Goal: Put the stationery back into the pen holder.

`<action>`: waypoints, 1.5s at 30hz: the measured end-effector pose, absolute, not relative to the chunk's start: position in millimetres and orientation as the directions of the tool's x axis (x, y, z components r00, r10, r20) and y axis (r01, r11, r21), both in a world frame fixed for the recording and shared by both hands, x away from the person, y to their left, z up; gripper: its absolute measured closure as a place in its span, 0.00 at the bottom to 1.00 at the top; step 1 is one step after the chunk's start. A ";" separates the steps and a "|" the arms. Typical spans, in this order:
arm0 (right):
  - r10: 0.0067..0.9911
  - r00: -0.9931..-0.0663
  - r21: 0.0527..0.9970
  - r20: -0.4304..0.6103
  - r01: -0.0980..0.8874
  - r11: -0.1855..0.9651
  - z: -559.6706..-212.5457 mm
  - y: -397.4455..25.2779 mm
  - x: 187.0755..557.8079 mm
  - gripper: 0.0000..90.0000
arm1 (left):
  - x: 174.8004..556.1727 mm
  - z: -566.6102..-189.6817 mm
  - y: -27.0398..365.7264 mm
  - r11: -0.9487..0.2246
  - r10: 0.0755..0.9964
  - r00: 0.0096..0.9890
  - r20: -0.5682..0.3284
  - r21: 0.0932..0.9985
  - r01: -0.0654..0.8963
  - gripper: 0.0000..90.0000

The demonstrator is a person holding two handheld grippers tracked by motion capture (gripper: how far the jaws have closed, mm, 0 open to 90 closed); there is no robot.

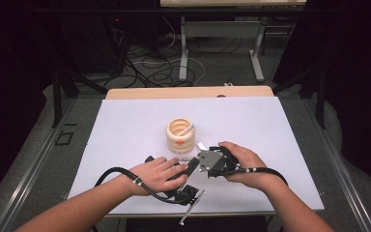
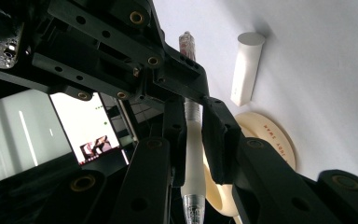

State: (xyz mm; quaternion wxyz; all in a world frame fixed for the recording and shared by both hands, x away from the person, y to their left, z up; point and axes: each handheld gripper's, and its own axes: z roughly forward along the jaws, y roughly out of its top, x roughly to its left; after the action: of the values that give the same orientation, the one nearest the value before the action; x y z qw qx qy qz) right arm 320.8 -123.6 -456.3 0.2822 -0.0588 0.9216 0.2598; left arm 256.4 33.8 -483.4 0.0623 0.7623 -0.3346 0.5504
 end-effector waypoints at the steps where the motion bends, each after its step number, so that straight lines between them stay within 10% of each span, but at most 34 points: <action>1: 0.030 -0.833 0.443 -0.552 -0.262 0.857 -456.5 -123.0 321.4 0.88 | 256.3 -482.9 33.6 -0.768 -0.450 0.175 0.876 -0.279 -0.577 0.89; 24: 0.233 -0.889 0.593 -0.394 -0.052 0.804 -455.7 -123.5 342.1 0.89 | 262.0 -487.4 48.6 -0.844 -0.294 0.341 0.893 -0.075 -0.531 0.80; 45: 0.500 -0.846 0.838 -0.186 0.129 0.530 -441.6 -130.6 371.3 0.88 | 289.6 -478.8 57.2 -0.895 0.108 0.507 0.855 0.305 -0.324 0.66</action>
State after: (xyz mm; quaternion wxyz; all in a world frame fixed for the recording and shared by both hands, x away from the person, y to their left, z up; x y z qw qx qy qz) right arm 371.3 -130.6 -441.6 0.2072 0.1851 0.8496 0.4483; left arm 289.6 57.2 -478.8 0.2194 0.8397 -0.0643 0.4925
